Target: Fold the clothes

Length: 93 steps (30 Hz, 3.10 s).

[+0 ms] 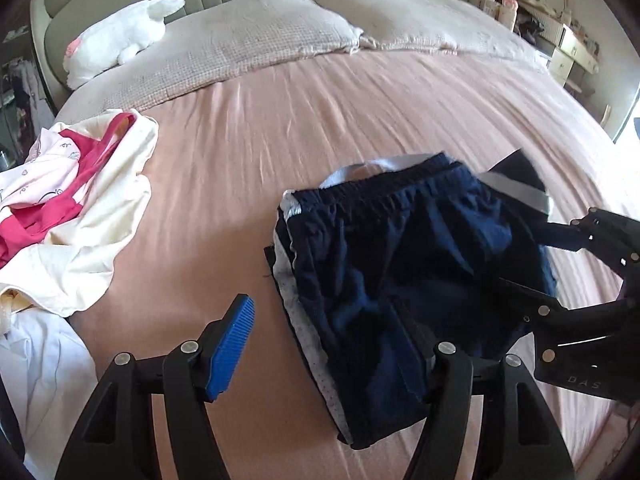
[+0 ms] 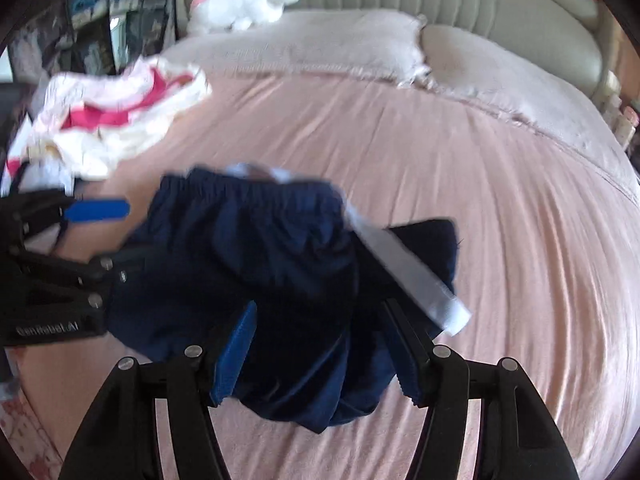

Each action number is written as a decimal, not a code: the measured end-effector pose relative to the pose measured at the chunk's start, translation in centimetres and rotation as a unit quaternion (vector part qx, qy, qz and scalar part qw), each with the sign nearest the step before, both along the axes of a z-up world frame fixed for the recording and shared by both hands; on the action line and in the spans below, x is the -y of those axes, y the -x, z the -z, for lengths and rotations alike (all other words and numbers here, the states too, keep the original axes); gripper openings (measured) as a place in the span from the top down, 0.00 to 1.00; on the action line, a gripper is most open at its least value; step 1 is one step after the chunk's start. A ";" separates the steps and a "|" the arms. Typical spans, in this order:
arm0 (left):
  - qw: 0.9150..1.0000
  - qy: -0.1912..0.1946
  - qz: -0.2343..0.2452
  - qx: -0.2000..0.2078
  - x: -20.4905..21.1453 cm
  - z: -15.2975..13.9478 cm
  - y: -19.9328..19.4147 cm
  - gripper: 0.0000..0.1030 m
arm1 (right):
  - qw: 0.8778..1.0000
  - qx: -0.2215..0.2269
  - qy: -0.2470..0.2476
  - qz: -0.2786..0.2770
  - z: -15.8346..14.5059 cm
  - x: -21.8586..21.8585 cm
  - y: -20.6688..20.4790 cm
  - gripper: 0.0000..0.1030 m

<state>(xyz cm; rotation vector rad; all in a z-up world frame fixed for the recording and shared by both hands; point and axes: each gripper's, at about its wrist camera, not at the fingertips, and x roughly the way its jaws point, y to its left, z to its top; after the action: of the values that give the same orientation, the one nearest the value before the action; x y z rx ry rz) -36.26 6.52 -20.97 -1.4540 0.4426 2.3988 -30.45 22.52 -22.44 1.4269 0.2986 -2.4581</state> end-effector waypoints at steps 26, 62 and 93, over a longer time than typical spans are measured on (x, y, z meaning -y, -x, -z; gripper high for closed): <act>1.000 0.000 -0.022 0.019 1.8 -0.2 -1.2 0.34 | 0.997 0.018 -0.004 0.078 0.1 -2.0 -1.7 0.25; 0.973 -0.195 -0.081 0.092 4.1 1.0 1.8 0.39 | 0.954 0.092 0.214 0.187 0.8 -6.6 0.3 0.35; 0.973 -0.216 -0.008 0.082 -3.4 -2.4 0.4 0.91 | 0.968 0.090 0.202 0.118 -1.4 -7.5 -0.4 0.90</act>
<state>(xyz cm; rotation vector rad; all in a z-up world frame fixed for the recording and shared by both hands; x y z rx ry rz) -36.68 9.90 -18.58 -1.4331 -0.1262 2.1798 -30.01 30.01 -21.00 1.5508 -0.4116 -2.3547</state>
